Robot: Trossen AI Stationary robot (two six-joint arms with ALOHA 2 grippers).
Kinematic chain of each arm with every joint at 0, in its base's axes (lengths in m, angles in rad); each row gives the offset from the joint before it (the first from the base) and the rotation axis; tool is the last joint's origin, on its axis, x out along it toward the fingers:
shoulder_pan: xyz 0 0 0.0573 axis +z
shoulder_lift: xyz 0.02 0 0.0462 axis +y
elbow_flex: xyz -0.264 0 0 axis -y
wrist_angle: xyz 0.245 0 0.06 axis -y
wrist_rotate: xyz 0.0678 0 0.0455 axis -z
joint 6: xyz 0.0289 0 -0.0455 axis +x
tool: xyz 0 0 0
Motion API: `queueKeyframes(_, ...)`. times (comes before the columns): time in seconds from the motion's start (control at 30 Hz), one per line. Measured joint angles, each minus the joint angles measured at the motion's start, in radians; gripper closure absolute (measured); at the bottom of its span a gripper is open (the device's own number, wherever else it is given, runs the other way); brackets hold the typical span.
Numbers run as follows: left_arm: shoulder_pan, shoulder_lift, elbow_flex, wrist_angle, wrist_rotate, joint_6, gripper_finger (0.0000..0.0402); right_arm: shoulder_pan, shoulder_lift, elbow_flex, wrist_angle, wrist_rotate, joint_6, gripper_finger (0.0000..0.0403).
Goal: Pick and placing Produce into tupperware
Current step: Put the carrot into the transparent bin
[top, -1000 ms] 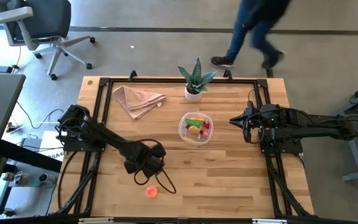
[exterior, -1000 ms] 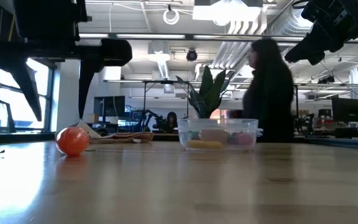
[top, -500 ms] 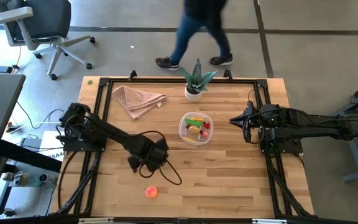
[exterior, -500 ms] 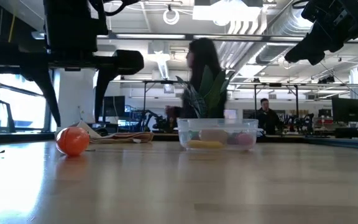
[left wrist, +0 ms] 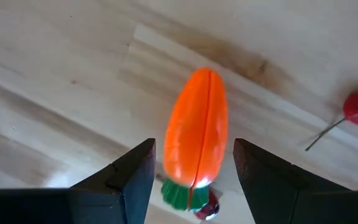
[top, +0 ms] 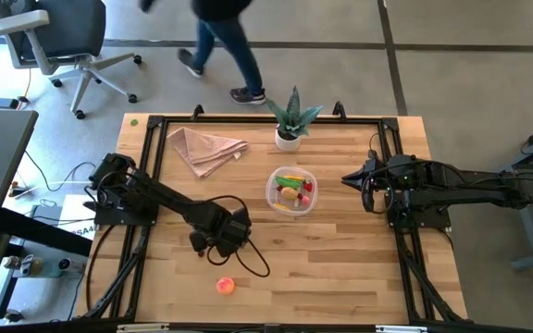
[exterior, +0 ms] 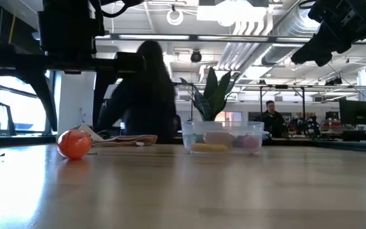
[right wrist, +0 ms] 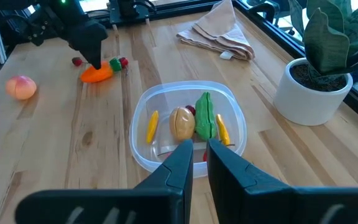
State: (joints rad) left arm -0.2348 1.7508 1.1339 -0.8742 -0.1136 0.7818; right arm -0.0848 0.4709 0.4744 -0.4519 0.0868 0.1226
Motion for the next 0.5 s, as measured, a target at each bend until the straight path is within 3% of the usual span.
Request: queueKeyframes(0.5,0.0,0.082,-0.024,0.021,-0.055,0.0,0.0197,0.0,0.0,0.0,0.0,0.0,0.0,0.0367)
